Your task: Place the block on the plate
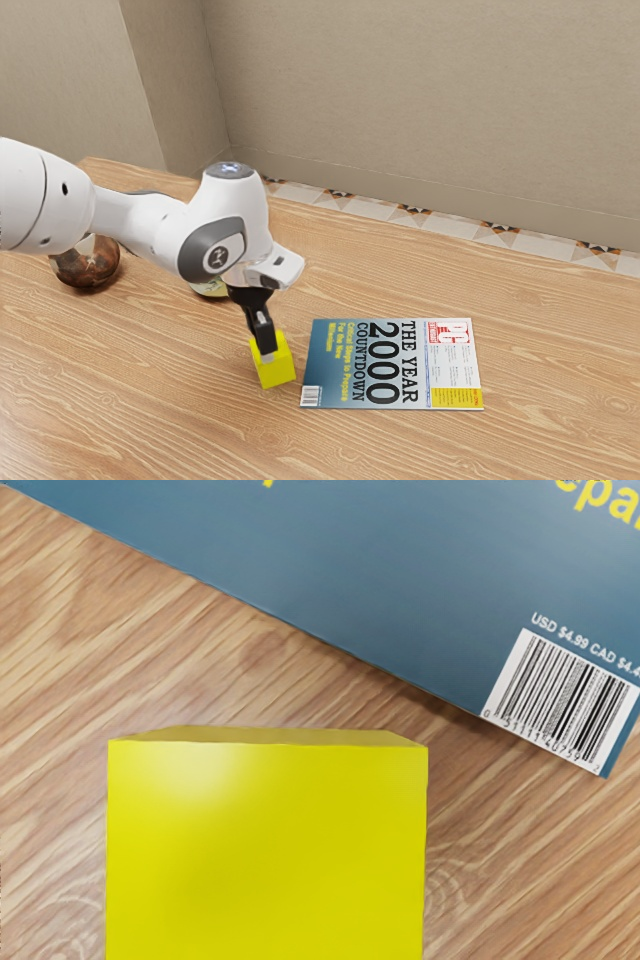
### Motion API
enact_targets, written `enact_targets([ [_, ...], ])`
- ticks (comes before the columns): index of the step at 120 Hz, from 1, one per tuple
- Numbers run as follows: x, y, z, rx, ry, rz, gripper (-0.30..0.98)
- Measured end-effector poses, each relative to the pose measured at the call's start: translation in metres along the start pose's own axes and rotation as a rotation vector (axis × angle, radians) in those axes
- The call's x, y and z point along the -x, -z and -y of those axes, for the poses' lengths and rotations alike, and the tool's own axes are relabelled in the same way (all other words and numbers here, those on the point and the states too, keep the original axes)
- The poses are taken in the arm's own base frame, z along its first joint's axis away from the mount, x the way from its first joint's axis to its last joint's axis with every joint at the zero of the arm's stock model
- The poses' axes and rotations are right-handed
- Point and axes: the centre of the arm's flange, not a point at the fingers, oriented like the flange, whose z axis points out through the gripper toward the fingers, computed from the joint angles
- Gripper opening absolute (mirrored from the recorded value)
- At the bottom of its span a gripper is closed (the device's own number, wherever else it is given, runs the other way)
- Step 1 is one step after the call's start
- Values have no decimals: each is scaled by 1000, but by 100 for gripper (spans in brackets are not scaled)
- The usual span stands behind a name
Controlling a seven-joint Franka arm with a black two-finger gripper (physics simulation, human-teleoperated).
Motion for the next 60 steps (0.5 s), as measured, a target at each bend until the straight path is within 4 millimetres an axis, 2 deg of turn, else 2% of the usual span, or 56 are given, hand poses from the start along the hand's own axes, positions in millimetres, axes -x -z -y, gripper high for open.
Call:
enact_targets([
  [24, -1, -28, 18, -17, -15, -22, 67],
  [60, -9, -43, 15, -31, -64, -46, 67],
])
